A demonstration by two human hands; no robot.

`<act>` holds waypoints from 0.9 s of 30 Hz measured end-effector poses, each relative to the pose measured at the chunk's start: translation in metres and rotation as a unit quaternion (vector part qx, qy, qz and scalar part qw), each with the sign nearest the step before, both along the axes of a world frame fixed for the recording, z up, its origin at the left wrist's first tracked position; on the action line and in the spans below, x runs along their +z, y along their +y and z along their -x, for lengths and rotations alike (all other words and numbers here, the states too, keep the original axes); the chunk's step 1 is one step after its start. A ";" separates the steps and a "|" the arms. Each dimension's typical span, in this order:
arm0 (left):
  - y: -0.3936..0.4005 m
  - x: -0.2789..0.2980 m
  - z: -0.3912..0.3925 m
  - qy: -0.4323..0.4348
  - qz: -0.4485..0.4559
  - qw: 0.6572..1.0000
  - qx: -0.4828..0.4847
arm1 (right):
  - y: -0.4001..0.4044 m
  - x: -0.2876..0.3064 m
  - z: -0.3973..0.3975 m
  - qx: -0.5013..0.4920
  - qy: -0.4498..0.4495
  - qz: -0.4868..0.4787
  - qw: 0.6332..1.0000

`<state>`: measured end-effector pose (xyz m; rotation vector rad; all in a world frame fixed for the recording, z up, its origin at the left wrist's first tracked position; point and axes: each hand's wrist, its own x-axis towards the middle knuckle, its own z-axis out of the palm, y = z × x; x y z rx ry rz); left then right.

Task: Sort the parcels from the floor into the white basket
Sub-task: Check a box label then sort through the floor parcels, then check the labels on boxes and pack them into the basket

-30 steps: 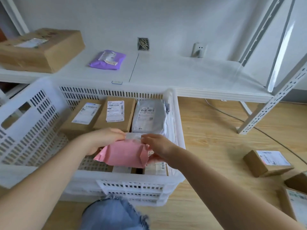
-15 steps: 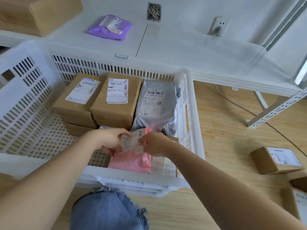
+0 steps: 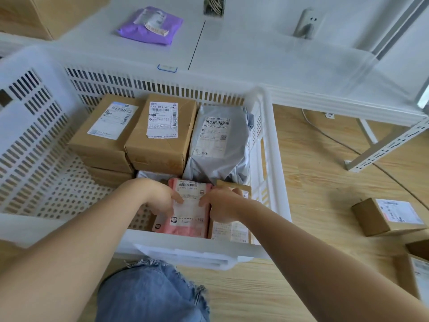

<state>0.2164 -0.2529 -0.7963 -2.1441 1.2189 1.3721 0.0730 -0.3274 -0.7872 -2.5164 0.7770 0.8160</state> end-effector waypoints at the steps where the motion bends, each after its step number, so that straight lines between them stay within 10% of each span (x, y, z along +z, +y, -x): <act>1: 0.001 0.003 0.002 -0.015 0.019 1.000 0.002 | 0.000 0.006 0.005 -0.009 -0.021 0.011 1.000; 12: -0.016 0.105 0.046 -0.122 0.215 0.968 0.036 | -0.015 0.114 0.087 -0.124 -0.247 0.155 0.948; 27: -0.094 0.160 0.209 -0.141 0.389 0.910 -0.017 | -0.068 0.143 0.332 -0.342 -0.199 0.183 0.900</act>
